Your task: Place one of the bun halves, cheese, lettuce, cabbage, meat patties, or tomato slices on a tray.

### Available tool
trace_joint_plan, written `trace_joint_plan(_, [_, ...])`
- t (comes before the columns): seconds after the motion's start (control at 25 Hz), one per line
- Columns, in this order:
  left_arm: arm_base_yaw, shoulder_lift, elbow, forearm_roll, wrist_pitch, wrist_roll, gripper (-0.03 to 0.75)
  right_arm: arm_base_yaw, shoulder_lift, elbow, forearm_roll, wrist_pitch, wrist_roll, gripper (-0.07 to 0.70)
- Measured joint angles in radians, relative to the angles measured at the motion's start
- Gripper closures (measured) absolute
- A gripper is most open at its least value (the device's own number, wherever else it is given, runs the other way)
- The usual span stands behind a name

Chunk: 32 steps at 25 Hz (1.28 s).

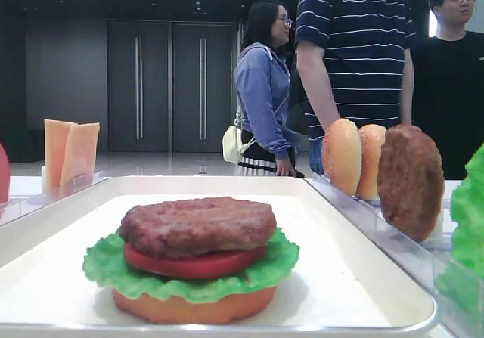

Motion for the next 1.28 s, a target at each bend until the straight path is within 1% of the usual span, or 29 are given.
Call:
trace_joint_plan(0.32, [0.0, 0.0, 0.0, 0.0, 0.0, 0.0, 0.45, 0.0, -0.083, 0.0, 0.0, 0.003, 0.002, 0.118])
trace_joint_plan(0.84, [0.0, 0.0, 0.0, 0.0, 0.0, 0.0, 0.45, 0.0, -0.289, 0.0, 0.0, 0.005, 0.003, 0.118])
trace_joint_plan(1.28, [0.0, 0.0, 0.0, 0.0, 0.0, 0.0, 0.45, 0.0, -0.301, 0.001, 0.0, 0.005, 0.003, 0.118])
